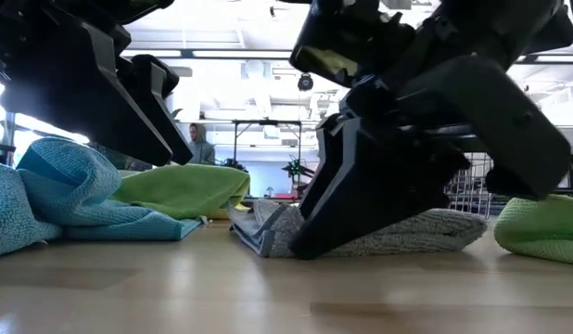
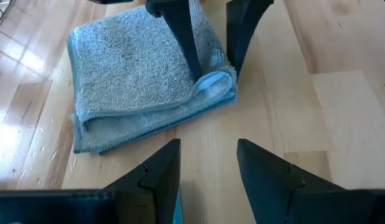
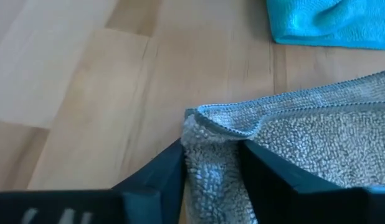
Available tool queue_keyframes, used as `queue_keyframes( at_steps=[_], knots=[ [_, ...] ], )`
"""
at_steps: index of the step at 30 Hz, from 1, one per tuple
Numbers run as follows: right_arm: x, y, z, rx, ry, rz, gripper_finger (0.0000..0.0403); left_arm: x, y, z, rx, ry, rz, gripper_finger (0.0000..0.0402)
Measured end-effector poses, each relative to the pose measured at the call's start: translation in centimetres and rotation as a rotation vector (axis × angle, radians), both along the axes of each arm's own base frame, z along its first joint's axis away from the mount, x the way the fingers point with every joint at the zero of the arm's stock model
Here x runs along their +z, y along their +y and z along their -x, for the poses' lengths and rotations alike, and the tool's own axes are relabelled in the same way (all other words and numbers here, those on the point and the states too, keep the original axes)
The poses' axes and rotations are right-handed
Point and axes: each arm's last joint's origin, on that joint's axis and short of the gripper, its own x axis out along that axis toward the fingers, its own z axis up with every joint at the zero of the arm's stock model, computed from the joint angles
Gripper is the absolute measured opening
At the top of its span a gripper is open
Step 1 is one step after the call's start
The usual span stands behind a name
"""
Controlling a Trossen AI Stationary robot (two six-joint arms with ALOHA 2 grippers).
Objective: Fold microfiber towels
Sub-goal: Put the gray microfiber towel into the wire basket
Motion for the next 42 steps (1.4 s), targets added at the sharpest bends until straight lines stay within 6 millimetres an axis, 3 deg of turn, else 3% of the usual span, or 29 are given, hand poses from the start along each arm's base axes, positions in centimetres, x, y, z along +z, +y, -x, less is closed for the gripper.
queue_keyframes(
  at_steps=[8,12,16,19,23,30,35,42],
  knots=[
    [-0.3,0.0,-0.1,-0.007,-0.014,0.013,0.0016,0.0,-0.1,0.0,0.026,-0.004,0.045,0.0149],
    [0.1,0.1,-0.3,-0.015,-0.012,-0.003,0.0013,-0.1,-0.3,0.1,0.034,0.007,0.124,0.0149],
    [1.9,-0.1,-0.5,-0.009,0.005,-0.034,0.0003,-0.1,-0.8,0.3,0.016,0.016,0.161,0.0149],
    [3.8,-0.9,-0.4,-0.027,0.045,-0.044,0.0003,-0.1,-1.1,0.5,0.007,0.016,0.162,0.0149],
    [8.3,-2.3,-0.4,-0.086,0.030,-0.073,0.0002,0.0,-1.2,0.5,0.006,0.014,0.168,0.0149],
    [14.8,-6.8,1.4,-0.193,0.087,-0.053,0.0001,0.0,-1.2,0.5,0.008,0.016,0.167,0.0149],
    [19.0,-10.6,3.7,-0.272,0.111,-0.030,0.0000,0.0,-1.1,0.4,0.004,0.017,0.153,0.0149],
    [24.2,-15.9,8.8,-0.402,0.084,0.110,0.0000,0.0,0.1,-0.2,0.037,0.011,0.139,0.0149]
  ],
)
